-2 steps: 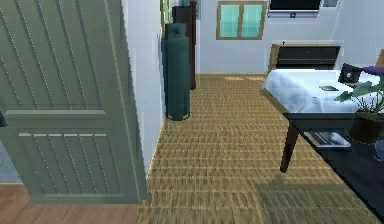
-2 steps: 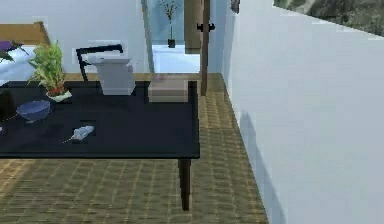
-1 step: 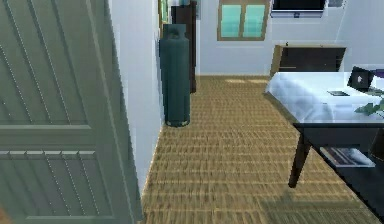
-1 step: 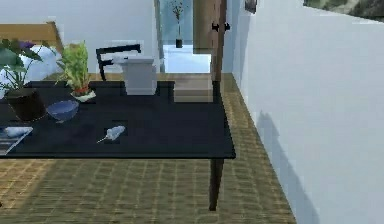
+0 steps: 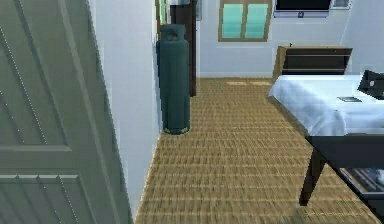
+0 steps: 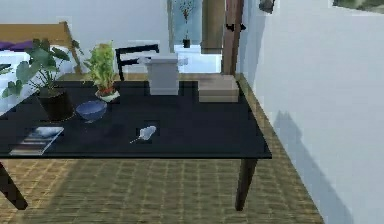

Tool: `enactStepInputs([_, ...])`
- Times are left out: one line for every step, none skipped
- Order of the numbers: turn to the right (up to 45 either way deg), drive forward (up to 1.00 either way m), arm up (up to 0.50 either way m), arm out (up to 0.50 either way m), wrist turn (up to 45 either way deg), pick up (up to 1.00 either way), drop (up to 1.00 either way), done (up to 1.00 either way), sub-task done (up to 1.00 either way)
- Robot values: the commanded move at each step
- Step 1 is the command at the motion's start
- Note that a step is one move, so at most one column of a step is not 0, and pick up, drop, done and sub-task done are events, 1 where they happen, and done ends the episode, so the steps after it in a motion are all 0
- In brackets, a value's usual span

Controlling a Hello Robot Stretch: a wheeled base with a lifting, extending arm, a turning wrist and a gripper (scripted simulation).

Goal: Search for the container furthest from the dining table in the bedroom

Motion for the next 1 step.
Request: enactStepInputs([9.0,0.00,0.00,0.00,0.0,0.00,0.00,0.00,0.00])
